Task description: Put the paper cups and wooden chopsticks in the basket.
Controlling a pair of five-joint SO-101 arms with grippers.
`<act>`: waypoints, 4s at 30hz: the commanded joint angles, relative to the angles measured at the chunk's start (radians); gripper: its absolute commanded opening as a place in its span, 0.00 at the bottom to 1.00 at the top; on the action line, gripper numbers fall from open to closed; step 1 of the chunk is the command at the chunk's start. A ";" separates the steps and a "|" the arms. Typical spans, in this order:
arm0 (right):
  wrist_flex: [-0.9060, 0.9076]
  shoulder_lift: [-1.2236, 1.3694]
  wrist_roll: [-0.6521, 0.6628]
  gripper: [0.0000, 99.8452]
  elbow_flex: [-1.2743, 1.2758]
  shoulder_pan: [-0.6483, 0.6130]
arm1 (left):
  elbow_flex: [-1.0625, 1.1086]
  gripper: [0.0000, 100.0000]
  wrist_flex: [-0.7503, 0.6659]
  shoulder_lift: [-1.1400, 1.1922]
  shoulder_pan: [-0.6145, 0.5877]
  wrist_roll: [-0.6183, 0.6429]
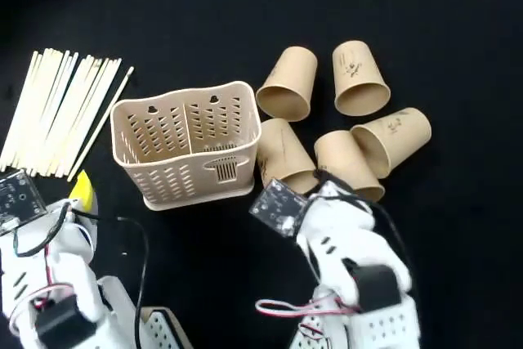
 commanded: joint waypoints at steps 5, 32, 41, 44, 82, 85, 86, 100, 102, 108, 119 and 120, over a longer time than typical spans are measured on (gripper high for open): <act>-0.407 0.113 -0.074 0.17 0.133 -0.077 | 0.229 0.30 -0.060 -0.005 -0.001 0.000; -0.186 -0.101 -0.278 0.01 -0.160 0.109 | 0.414 0.30 -0.074 -0.031 -0.002 -0.098; 0.087 -0.122 -0.399 0.01 -0.585 0.114 | 0.415 0.30 -0.074 -0.031 -0.001 -0.098; 0.120 -0.056 -0.454 0.01 -0.731 0.112 | 0.424 0.30 -0.077 -0.031 -0.001 -0.103; 0.399 1.561 -0.672 0.01 -1.983 -0.249 | 0.449 0.30 -0.075 -0.031 0.076 -0.107; 0.405 1.595 -0.672 0.01 -1.982 -0.249 | 0.449 0.30 -0.075 -0.031 0.076 -0.107; 0.414 1.606 -0.672 0.01 -1.982 -0.249 | 0.449 0.30 -0.075 -0.031 0.076 -0.107; 0.565 1.521 -0.586 0.19 -2.078 -0.212 | 0.450 0.30 -0.069 -0.031 0.079 -0.153; 0.600 1.491 -0.497 0.19 -2.074 -0.176 | 0.450 0.30 -0.069 -0.031 0.076 -0.153; 0.617 1.371 -0.086 0.19 -1.774 0.023 | 0.450 0.30 -0.072 -0.031 0.076 -0.153; 0.385 0.868 0.574 0.19 -0.898 0.356 | 0.450 0.30 -0.072 -0.031 0.076 -0.155; 0.359 0.816 0.609 0.19 -0.825 0.377 | 0.450 0.30 -0.072 -0.031 0.076 -0.155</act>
